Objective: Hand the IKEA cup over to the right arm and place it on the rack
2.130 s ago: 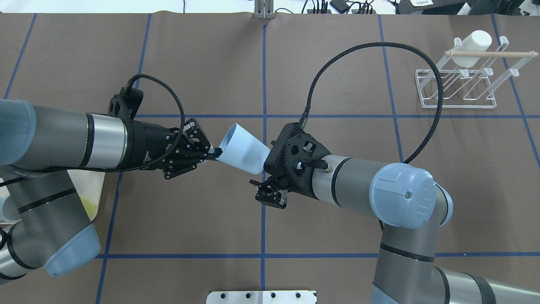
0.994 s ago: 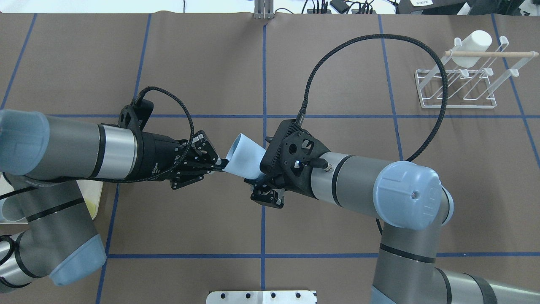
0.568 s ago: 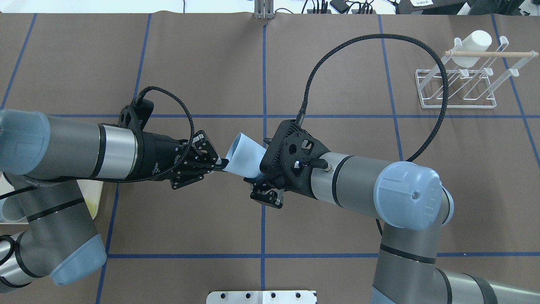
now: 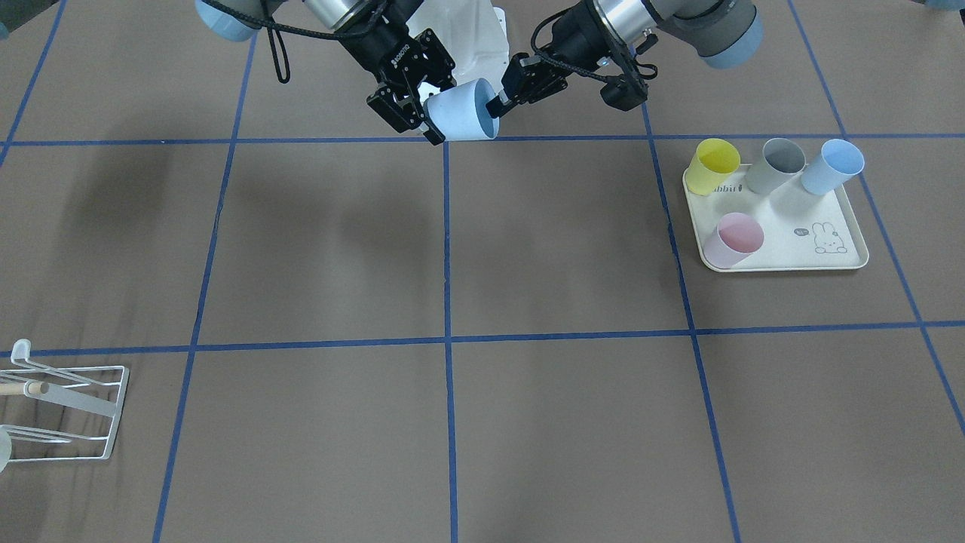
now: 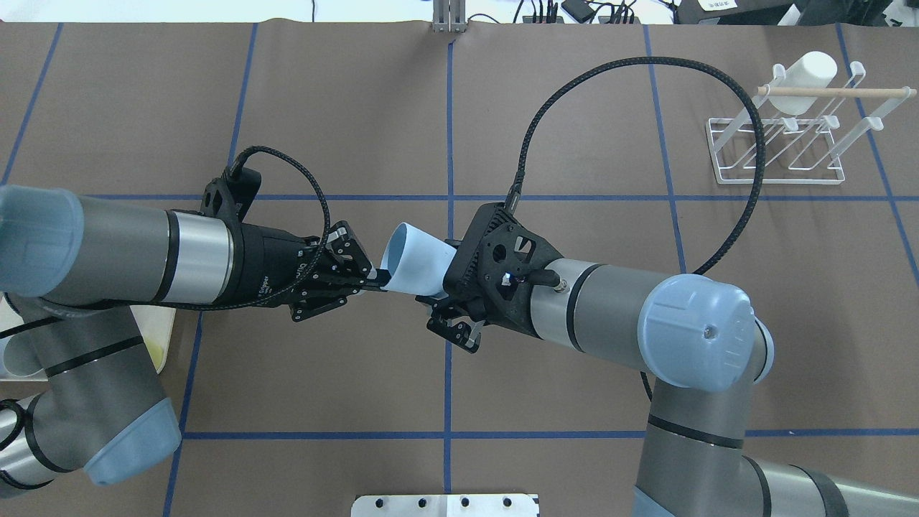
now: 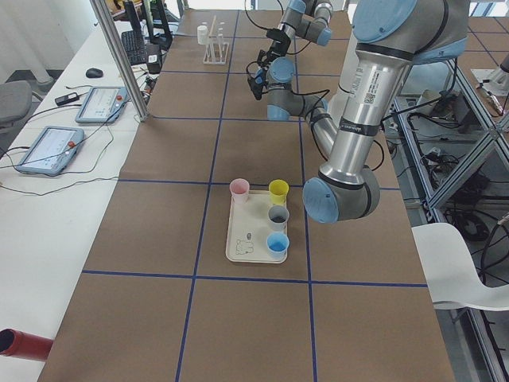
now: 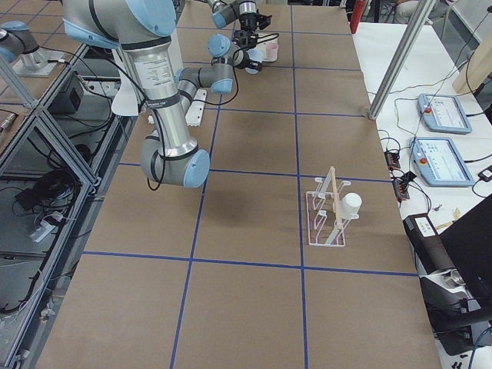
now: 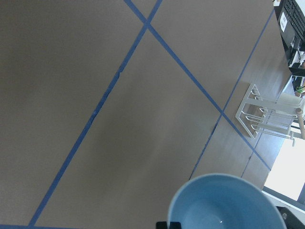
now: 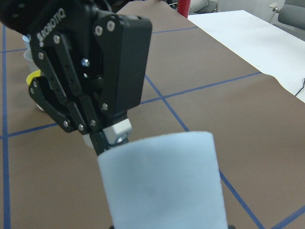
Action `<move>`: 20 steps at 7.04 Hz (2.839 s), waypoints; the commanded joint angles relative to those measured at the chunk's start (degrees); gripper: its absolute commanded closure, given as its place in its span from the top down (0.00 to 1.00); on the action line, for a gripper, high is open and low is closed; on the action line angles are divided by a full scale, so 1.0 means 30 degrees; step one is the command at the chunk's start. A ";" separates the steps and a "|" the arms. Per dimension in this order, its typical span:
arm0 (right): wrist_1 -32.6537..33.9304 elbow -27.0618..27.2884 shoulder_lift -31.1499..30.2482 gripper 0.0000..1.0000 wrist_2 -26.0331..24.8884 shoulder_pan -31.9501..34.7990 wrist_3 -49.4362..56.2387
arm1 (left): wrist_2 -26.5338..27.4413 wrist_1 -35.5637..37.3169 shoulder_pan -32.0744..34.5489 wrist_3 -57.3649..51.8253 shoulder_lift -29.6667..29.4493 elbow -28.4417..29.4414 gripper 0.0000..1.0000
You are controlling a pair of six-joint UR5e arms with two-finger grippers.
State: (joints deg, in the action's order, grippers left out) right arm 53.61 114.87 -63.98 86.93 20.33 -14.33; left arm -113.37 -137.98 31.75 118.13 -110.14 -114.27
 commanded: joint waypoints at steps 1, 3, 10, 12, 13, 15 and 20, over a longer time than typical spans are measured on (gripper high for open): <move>0.0000 0.0379 -0.0263 0.40 -0.0002 0.0050 -0.0026 | -0.0383 -0.0002 -0.0009 -0.1684 -0.0142 -0.0111 0.78; 0.0000 0.0411 -0.0264 0.40 -0.0002 0.0050 0.0003 | -0.0736 0.0056 0.0253 -0.2139 -0.0259 -0.0170 1.00; 0.0321 0.2169 -0.1992 0.02 -0.0060 0.1944 -0.0261 | -0.4635 0.0173 0.5088 -1.0816 0.3218 -0.0082 1.00; 0.3993 0.2227 -0.1731 0.01 0.1101 0.5508 0.0000 | -0.4603 0.0174 0.5235 -1.4116 0.4310 0.0151 1.00; 0.5638 0.2082 -0.1845 0.01 0.2910 0.7994 0.1250 | -0.4603 0.0145 0.5206 -1.4150 0.4311 0.0123 1.00; 0.9562 0.1324 -0.1731 0.00 0.4013 1.1172 0.8060 | -0.4633 0.0144 0.5177 -1.4151 0.4311 0.0123 1.00; 0.9698 -0.4268 -0.1555 0.00 0.1562 1.5016 2.3527 | -0.4603 0.0028 0.5089 -1.4092 0.4370 0.0065 1.00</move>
State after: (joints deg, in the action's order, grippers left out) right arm 82.78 105.45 -69.04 94.97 63.31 44.82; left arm -127.19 -137.80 47.07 75.78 -97.07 -113.99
